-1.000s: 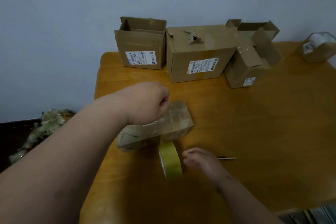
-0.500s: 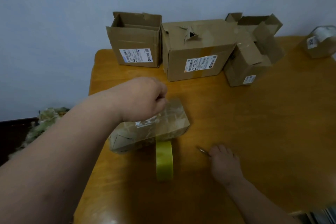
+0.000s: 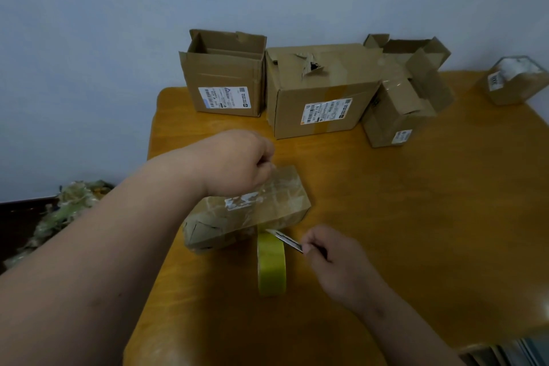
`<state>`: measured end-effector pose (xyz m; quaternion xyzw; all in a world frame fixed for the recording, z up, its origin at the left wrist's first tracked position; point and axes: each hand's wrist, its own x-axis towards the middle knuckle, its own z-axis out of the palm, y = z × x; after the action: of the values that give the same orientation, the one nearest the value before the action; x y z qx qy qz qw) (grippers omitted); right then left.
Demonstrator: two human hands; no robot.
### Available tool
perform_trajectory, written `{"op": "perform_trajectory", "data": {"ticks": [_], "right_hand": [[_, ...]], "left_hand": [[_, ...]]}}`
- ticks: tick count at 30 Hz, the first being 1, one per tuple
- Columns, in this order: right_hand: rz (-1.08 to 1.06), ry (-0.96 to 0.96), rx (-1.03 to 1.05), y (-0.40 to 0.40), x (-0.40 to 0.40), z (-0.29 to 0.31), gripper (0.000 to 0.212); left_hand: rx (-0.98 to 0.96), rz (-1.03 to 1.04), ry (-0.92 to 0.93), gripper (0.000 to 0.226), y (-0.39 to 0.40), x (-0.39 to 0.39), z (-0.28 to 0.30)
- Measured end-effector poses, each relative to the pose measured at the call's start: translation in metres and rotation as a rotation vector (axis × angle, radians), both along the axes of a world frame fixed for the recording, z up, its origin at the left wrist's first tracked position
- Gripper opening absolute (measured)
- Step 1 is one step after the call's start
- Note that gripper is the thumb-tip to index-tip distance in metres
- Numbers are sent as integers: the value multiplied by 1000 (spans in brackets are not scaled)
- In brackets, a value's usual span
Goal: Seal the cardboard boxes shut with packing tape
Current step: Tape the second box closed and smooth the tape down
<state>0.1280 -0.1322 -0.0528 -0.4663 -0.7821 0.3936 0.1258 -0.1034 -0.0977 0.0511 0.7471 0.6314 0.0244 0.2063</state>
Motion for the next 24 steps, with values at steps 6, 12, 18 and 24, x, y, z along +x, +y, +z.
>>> {"op": "perform_trajectory", "data": {"ticks": [6,12,18,24], "right_hand": [[60,-337,-6,-2,-16,9,29],[4,-481,-3,-7,-24,12,37],[-146,-328,-342,-9,-33,15,22],[-278,-146,-591,-13,-41,16,18]], "left_hand": [[8,-9,2,29,-6,1,3],[-2,-12,-43,29,-14,3,3],[-59,-48,-90,28,-27,15,5],[-99,-98,-140,30,-45,38,-6]]}}
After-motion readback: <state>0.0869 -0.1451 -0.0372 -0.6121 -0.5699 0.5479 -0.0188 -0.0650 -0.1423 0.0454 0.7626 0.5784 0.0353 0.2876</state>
